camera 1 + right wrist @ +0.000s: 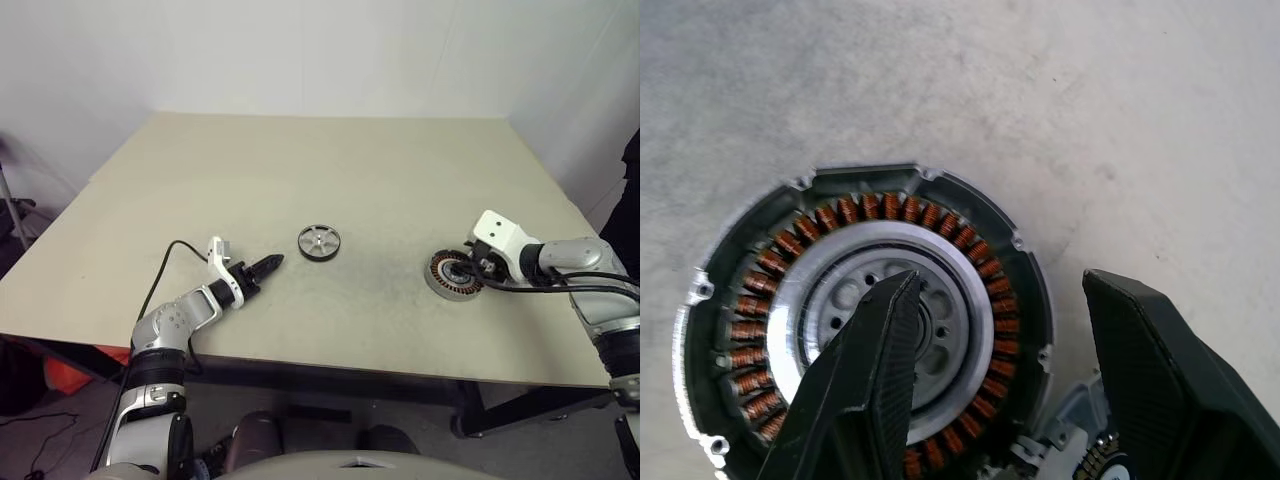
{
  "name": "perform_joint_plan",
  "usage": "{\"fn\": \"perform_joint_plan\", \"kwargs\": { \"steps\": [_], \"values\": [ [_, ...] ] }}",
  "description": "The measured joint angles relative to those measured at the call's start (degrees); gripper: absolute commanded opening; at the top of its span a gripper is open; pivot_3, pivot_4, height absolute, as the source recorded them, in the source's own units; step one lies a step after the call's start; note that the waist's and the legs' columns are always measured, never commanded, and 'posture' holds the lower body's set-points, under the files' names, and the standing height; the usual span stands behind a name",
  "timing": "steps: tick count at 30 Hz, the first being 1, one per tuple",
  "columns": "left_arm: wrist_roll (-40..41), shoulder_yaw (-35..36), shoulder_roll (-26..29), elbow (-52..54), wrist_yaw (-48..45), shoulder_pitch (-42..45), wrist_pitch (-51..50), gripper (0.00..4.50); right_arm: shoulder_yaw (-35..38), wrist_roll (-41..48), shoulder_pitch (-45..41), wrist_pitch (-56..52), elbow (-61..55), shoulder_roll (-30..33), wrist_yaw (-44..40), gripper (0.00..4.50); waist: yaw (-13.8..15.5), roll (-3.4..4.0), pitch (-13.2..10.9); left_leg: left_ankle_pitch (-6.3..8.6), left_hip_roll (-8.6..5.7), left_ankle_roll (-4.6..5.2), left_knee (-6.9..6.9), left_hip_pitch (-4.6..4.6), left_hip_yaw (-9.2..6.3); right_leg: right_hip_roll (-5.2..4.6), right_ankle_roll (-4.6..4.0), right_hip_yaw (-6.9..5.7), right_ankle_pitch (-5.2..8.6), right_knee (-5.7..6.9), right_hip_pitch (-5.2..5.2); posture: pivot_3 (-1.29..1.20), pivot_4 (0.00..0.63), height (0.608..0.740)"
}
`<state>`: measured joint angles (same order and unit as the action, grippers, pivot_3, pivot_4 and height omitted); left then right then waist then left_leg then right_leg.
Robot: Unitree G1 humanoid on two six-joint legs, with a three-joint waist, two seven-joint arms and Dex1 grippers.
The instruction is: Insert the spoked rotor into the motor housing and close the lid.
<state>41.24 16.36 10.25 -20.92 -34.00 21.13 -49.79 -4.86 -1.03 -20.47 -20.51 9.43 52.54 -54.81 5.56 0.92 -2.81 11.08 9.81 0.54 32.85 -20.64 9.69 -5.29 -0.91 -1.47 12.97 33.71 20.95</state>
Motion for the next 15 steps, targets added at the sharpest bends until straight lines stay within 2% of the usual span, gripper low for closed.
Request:
{"fn": "perform_joint_plan", "kwargs": {
  "steps": [15],
  "values": [
    [-0.06, -0.17, 0.38, -1.01, -0.25, 0.46, -0.15, 2.02, 2.5, 0.24, 4.36, -1.71, -3.08, 1.7, 1.37, 2.64, -0.01, 0.05, 0.01, -0.01, 0.01, -0.01, -0.02, 0.03, 0.01, 0.0, 0.05, 0.0, 0.03, 0.0, 0.0, 0.0, 0.0, 0.74]
  ]
}}
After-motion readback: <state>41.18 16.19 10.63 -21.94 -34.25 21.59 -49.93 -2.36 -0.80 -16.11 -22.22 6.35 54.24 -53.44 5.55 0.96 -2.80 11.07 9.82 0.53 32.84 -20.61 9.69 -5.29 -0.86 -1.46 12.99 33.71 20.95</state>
